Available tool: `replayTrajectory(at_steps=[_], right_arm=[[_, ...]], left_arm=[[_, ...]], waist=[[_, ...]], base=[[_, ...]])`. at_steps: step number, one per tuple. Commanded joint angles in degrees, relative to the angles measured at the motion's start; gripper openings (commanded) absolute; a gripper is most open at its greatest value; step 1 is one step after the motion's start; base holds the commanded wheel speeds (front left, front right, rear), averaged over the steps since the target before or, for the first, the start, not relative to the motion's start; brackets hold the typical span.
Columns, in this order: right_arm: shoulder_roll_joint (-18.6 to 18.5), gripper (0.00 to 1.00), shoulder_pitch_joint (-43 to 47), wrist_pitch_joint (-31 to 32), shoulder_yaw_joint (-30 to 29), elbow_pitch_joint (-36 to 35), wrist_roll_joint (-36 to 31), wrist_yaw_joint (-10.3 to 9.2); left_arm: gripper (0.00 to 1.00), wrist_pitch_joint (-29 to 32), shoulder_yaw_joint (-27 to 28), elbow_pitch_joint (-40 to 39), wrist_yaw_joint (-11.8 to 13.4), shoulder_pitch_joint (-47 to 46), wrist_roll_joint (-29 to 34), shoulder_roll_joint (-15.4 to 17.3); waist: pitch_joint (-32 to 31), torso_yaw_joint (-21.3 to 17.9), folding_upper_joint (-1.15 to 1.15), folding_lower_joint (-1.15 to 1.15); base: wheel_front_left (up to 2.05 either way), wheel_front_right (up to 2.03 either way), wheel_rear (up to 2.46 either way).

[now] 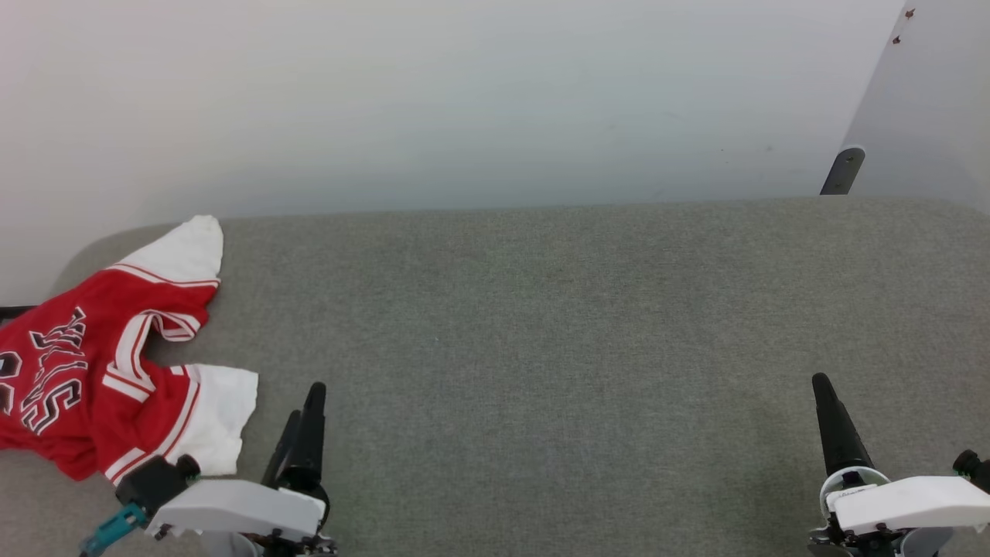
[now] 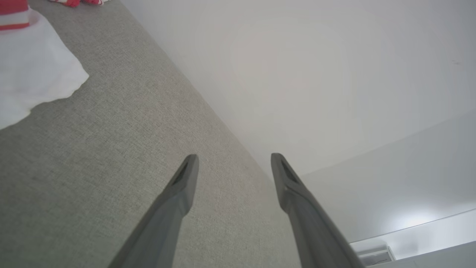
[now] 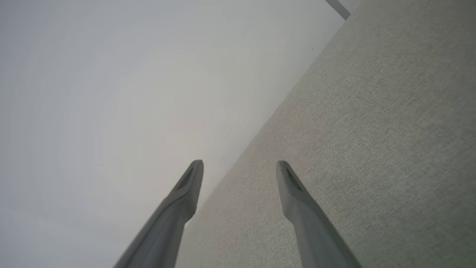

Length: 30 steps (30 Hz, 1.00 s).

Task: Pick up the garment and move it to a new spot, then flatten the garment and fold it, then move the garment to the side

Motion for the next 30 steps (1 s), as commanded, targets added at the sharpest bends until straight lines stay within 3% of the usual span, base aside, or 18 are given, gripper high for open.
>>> replayTrajectory(at_steps=[1,14,30], right_arm=[[-0.28,1.0,-1.4,-0.58,-0.23,-0.87,-2.79,0.03],[0.28,1.0,-1.22,-2.0,-1.57,-1.75,-22.27,0.03],[0.51,1.0,-1.53,-4.57,-1.62,-2.38,-34.98,0.03]], left_arm=[[1.0,-0.56,-0.51,-0.96,0.24,-1.36,2.53,0.83],[1.0,-2.96,-2.13,-1.52,1.05,-1.41,19.42,3.15],[1.0,-5.58,-1.13,-1.31,-1.41,-0.02,31.78,3.35]], waist=[[-0.03,-0.01,0.0,0.0],[-0.3,-0.15,0.0,0.0],[-0.79,-0.22,0.0,0.0]], base=[[0.0,0.0,0.0],[0.0,0.0,0.0],[0.0,0.0,0.0]])
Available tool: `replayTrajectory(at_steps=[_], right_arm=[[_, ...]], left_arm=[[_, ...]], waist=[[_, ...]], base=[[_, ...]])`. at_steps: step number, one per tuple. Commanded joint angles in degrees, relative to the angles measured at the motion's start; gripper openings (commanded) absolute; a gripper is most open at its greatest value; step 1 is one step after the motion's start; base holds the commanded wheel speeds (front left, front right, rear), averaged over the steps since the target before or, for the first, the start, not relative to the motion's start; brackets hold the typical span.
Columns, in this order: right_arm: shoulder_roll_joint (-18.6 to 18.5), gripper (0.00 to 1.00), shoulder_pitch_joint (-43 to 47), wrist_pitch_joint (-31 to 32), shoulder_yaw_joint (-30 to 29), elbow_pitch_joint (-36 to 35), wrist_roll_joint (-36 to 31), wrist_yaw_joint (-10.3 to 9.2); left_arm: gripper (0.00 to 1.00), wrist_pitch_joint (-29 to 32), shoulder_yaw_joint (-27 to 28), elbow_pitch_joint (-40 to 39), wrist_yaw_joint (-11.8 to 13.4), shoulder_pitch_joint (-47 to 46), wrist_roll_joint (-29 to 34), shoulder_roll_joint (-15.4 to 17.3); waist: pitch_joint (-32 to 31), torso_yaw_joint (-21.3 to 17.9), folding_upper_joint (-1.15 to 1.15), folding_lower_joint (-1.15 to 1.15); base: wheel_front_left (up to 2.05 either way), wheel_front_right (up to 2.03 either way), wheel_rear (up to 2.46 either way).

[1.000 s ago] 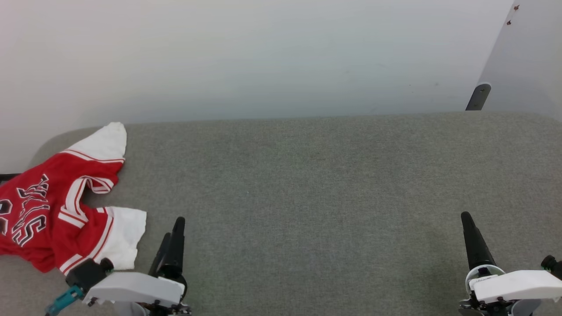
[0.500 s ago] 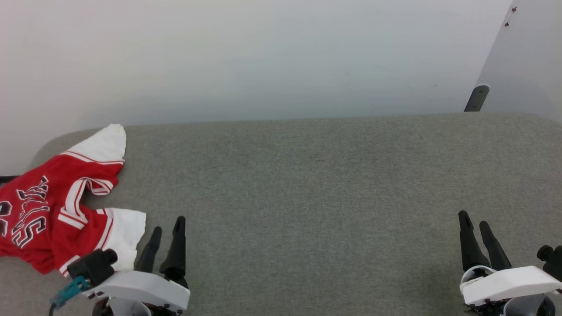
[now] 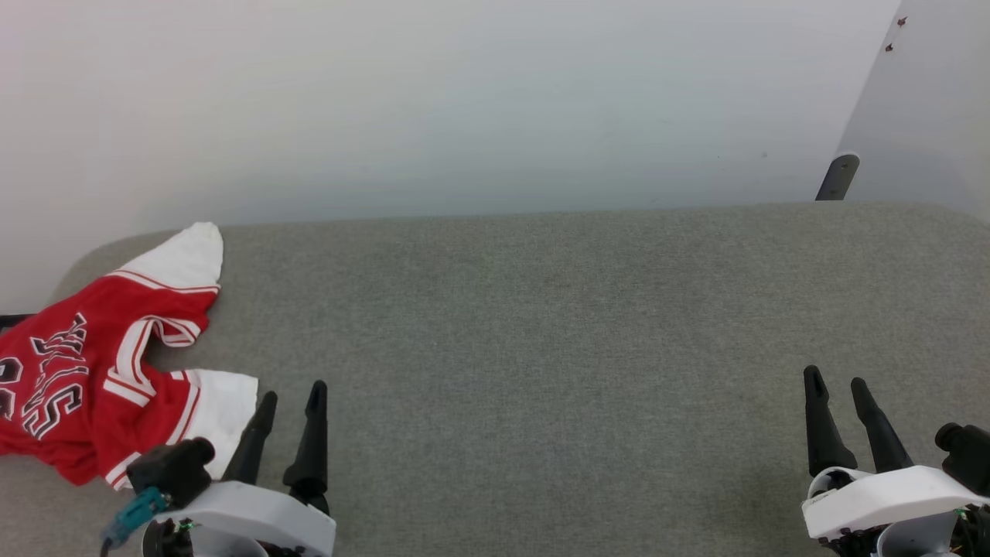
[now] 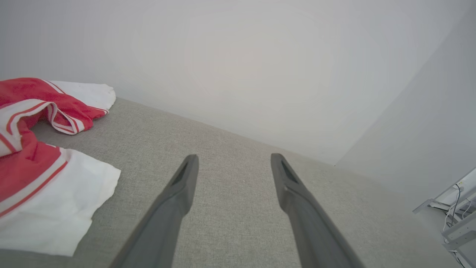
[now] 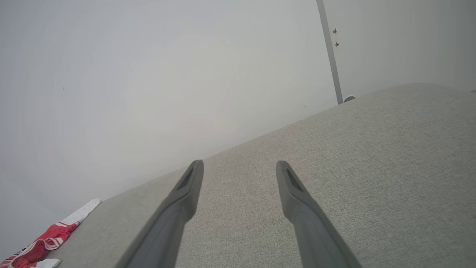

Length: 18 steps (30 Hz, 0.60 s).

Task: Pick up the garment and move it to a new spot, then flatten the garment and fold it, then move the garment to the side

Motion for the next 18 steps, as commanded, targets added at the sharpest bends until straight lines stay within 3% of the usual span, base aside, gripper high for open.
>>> replayTrajectory(at_steps=[1,18], right_arm=[[-0.08,1.0,-1.23,-0.58,-0.09,-0.74,-1.88,0.02],[-0.16,1.0,-1.41,-2.36,0.39,-1.62,-11.44,0.03]], left_arm=[[1.0,-0.6,0.02,-0.54,-0.64,-0.18,1.85,0.25],[1.0,-2.82,0.84,-1.09,-2.47,0.53,11.92,-0.58]], waist=[[-0.05,0.04,0.0,0.0],[-0.45,0.14,0.0,0.0]], base=[[0.0,0.0,0.0],[0.0,0.0,0.0]])
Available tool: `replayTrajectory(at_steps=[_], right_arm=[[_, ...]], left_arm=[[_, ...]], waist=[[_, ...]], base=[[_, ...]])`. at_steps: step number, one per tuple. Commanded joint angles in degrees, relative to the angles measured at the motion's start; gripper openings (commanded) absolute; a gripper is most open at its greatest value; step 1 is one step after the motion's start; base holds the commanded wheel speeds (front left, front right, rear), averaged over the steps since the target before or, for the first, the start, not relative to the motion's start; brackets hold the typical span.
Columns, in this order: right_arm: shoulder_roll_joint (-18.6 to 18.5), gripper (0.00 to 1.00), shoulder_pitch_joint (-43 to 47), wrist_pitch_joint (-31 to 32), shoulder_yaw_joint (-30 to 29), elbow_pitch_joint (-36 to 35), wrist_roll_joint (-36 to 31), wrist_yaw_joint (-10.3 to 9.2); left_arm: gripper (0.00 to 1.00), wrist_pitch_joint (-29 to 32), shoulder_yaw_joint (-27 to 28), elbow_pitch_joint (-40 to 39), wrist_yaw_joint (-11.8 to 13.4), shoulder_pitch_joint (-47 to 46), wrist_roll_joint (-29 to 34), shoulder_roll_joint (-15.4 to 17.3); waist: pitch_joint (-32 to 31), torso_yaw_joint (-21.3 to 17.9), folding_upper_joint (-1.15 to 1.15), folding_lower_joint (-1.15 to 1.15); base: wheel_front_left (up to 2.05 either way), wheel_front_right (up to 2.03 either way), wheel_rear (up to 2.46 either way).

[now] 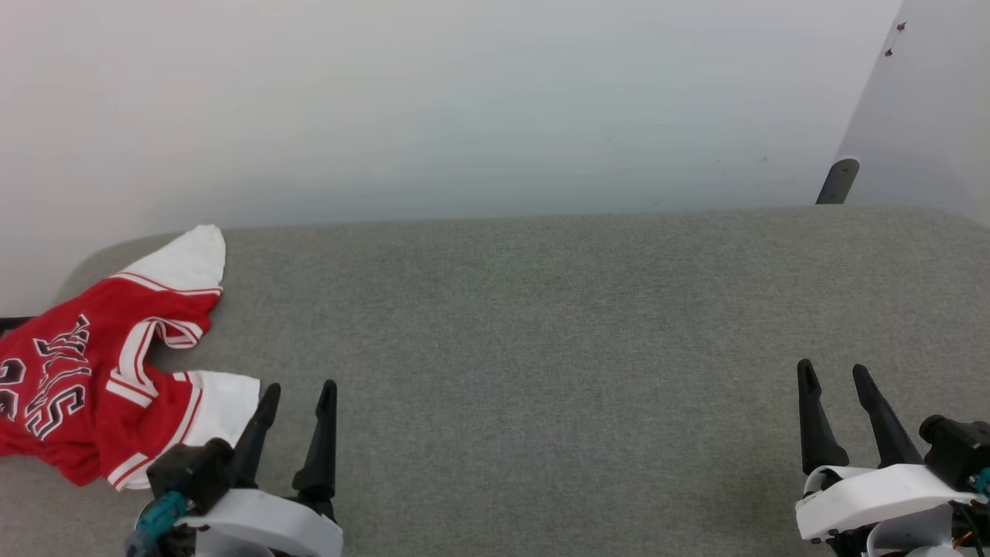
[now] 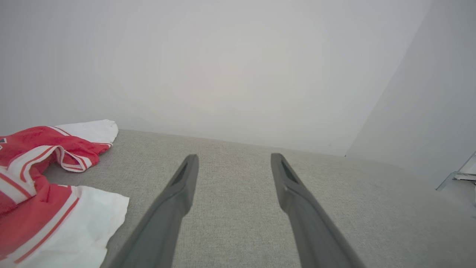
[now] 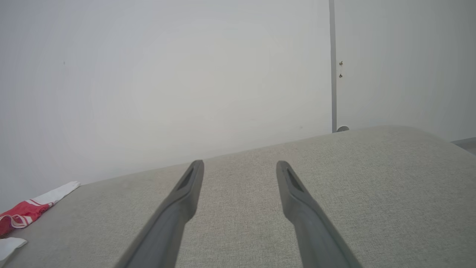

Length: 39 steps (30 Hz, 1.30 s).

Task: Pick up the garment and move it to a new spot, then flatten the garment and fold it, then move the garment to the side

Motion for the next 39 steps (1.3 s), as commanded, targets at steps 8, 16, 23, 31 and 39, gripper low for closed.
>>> replayTrajectory(at_steps=[8,16,23,31,39], right_arm=[[-0.11,1.0,-0.97,-1.13,0.18,-1.08,-4.93,0.03],[-0.05,1.0,-0.94,-2.02,0.15,-1.55,-8.97,0.03],[-0.03,1.0,-0.84,-2.73,0.17,-1.9,-12.53,0.03],[0.07,1.0,-0.58,-3.52,0.15,-2.27,-16.29,0.03],[0.07,1.0,-0.53,-4.36,0.08,-2.44,-19.31,0.03]], left_arm=[[1.0,-1.32,0.07,-0.59,-0.79,0.37,4.8,-0.15],[1.0,-2.21,-0.01,-1.03,-1.24,0.73,8.61,-0.19],[1.0,-3.02,-0.15,-1.05,-1.47,0.81,11.25,-0.13],[1.0,-3.9,-0.34,-1.14,-1.66,0.88,14.5,0.11],[1.0,-4.47,-0.21,-1.04,-1.65,0.66,16.73,0.03]], waist=[[-0.22,-0.01,0.0,0.0],[-0.35,-0.03,0.0,0.0],[-0.46,-0.02,0.0,0.0],[-0.52,-0.06,0.0,0.0],[-0.62,0.11,0.0,0.0]], base=[[0.0,0.0,0.0],[0.0,0.0,0.0],[0.0,0.0,0.0],[0.0,0.0,0.0],[0.0,0.0,0.0]])
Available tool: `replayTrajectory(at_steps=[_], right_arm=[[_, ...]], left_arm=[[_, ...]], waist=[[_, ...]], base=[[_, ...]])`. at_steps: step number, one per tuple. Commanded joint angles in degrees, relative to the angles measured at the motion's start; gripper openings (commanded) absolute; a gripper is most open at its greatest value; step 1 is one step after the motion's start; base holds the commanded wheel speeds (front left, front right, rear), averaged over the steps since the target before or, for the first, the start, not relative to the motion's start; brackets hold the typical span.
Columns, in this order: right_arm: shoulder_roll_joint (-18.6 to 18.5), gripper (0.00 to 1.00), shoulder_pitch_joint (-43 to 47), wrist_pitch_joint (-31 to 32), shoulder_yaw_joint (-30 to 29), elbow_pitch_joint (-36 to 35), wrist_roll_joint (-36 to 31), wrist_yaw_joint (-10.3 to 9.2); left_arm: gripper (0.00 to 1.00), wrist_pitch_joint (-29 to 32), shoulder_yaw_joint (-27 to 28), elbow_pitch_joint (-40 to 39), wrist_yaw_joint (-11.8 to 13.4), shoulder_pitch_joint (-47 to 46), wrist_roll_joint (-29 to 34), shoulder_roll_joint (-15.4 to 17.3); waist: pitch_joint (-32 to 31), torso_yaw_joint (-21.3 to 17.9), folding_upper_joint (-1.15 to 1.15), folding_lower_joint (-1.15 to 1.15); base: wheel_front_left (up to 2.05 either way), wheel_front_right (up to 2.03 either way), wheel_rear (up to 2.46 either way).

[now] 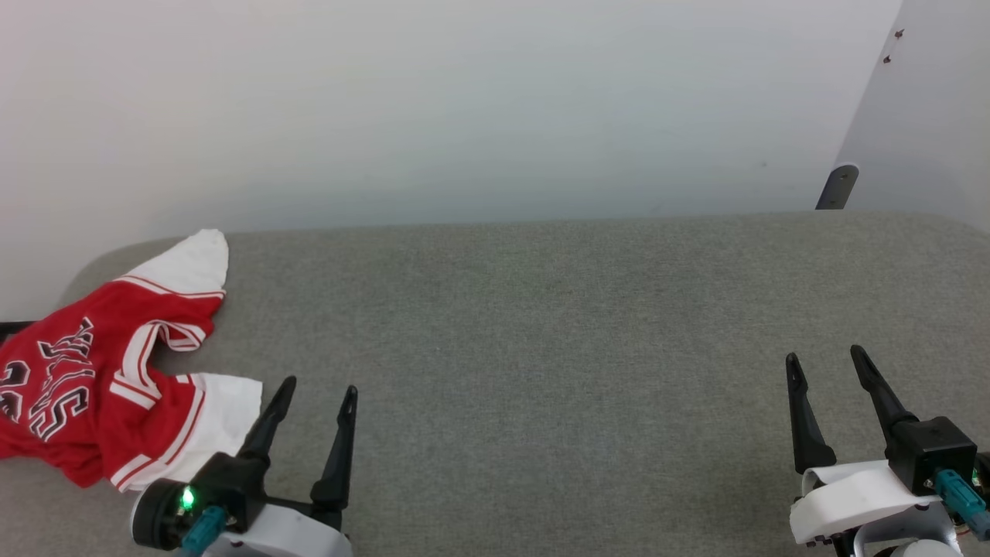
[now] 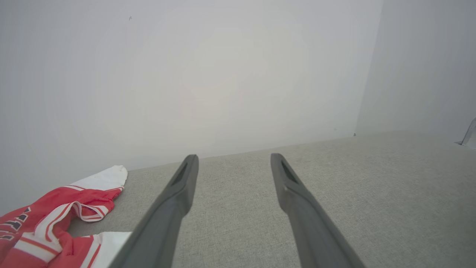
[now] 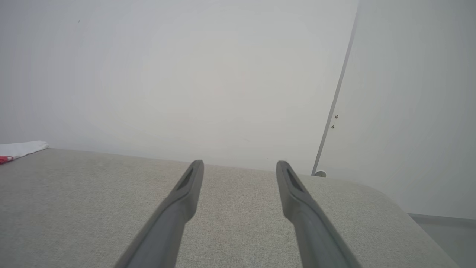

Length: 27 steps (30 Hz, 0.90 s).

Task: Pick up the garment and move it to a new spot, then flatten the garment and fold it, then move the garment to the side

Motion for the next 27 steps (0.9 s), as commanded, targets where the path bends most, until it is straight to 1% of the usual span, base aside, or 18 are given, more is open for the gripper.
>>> replayTrajectory(at_steps=[1,10,14,17,22,27], right_arm=[[0.06,1.0,-0.47,-0.43,0.07,-0.24,-0.11,0.02],[-0.15,1.0,0.0,-0.46,-0.01,-0.3,-0.34,0.02],[-0.4,1.0,0.49,-0.42,0.05,-0.24,-0.05,0.02],[-0.72,1.0,0.57,-0.14,0.67,-0.16,0.31,0.02],[-1.12,1.0,-0.16,0.4,2.59,0.38,1.17,0.02],[-1.41,1.0,-1.25,0.72,4.9,1.53,1.83,0.02]], left_arm=[[1.0,-0.01,0.24,0.07,-0.17,-0.11,0.19,-0.01],[1.0,-0.01,1.68,0.63,-0.21,-0.5,-2.27,-1.15],[1.0,-0.01,2.67,1.61,-0.21,-1.09,-3.0,-1.29],[1.0,-0.01,3.57,2.51,-0.21,-1.58,-3.01,-1.17],[1.0,-0.01,5.46,3.98,0.36,-2.33,-2.36,-0.99],[1.0,-0.01,7.33,5.93,2.34,-3.34,-2.12,-1.23]], waist=[[0.0,0.05,0.0,0.0],[0.04,0.61,0.0,0.0],[-0.24,2.02,0.0,0.0],[-0.59,3.7,0.0,0.0],[-1.36,7.57,0.0,0.0],[-2.08,12.74,0.0,0.0]], base=[[0.0,0.0,0.0],[0.0,0.0,0.0],[0.0,0.0,0.0],[0.0,0.0,0.0],[0.0,0.0,0.0],[0.0,0.0,0.0]])
